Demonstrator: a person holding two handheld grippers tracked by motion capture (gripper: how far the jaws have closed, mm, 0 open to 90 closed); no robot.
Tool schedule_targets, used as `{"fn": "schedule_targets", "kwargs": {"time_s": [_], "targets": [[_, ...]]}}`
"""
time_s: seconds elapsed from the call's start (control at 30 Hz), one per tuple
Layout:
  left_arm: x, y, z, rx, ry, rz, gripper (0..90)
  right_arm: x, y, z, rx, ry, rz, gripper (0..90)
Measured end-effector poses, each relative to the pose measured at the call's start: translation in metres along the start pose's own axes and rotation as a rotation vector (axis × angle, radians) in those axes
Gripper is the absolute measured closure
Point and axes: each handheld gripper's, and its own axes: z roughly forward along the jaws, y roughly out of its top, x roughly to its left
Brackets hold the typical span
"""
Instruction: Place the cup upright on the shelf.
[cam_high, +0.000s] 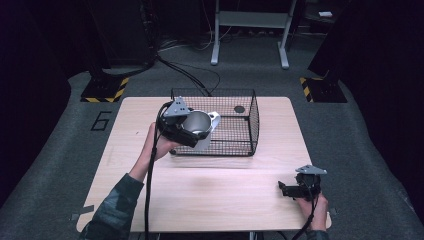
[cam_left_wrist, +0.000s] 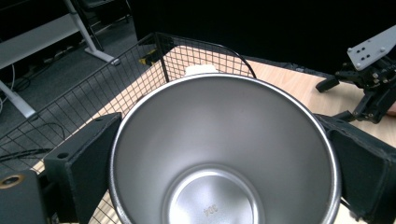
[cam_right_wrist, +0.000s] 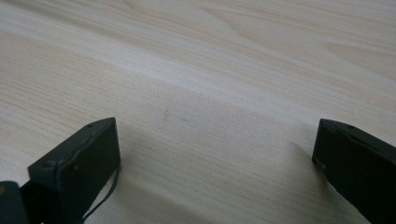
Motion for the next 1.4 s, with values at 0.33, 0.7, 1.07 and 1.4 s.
{"fn": "schedule_targets", "kwargs": {"time_s": [0.33, 0.7, 1.07, 1.4], "targets": [[0.01, 0.01, 0.009, 0.002, 0.015, -0.001, 6.0, 0.0, 0.0, 0.0, -0.001, 0.0, -0.003, 0.4], [0.02, 0.015, 0.019, 0.011, 0.032, -0.001, 6.0, 0.0, 0.0, 0.0, -0.001, 0.001, -0.005, 0.5], [0.03, 0.018, 0.036, 0.021, 0.05, -0.006, 6.0, 0.0, 0.0, 0.0, 0.0, 0.001, -0.005, 0.4], [0.043, 0.02, 0.054, 0.045, 0.069, -0.02, 6.0, 0.0, 0.0, 0.0, -0.002, 0.001, 0.003, 0.4]]}}
